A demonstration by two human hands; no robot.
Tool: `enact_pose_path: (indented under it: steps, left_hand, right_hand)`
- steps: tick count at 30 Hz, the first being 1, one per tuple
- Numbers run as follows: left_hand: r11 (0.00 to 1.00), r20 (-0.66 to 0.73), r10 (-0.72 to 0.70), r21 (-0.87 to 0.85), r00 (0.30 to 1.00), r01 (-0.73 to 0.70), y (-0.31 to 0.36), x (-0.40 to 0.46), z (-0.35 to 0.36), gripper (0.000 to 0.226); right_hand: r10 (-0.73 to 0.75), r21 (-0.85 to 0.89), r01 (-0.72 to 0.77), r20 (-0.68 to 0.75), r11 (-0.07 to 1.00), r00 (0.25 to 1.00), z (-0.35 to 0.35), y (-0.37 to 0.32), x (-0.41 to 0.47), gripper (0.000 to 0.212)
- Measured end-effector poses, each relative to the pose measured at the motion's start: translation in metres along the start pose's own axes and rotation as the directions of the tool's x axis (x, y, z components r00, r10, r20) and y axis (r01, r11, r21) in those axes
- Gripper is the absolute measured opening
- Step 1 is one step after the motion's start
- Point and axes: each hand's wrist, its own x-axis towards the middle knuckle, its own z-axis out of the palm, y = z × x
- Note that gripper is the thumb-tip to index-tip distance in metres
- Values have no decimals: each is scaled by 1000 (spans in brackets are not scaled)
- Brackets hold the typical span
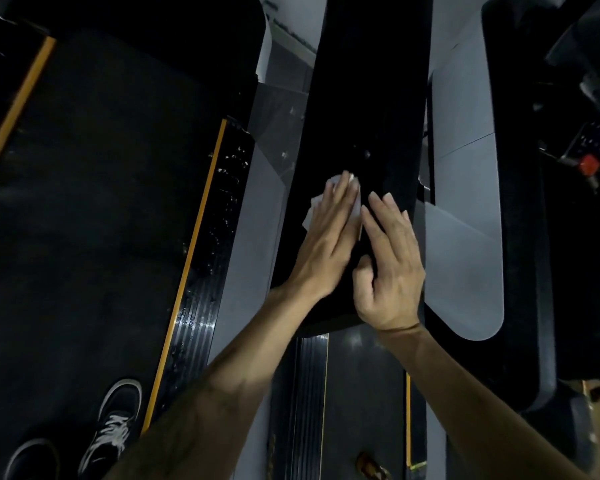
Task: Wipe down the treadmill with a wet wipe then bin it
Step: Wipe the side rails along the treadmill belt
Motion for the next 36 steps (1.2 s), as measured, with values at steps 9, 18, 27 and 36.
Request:
enact_pose_path:
  steps: [9,18,27,36]
  left_hand:
    - [999,-63,-36,-5,997,35,-9,-36,10,54]
    - [983,40,127,125,991,-131,4,19,1,55]
    - [997,70,78,5,995,-78,8,-17,4,56]
    - [986,90,72,145,993,-85,7,49,-9,57]
  right_hand:
    - [64,78,-62,-24,995,998,1,2,-1,59]
    - [170,147,-156,-87,977,982,5,4,-2,56]
    - [243,83,-243,9,967,970,-7,-1,4,53]
    - [358,40,-358,-11,933,934,1,3,48,51]
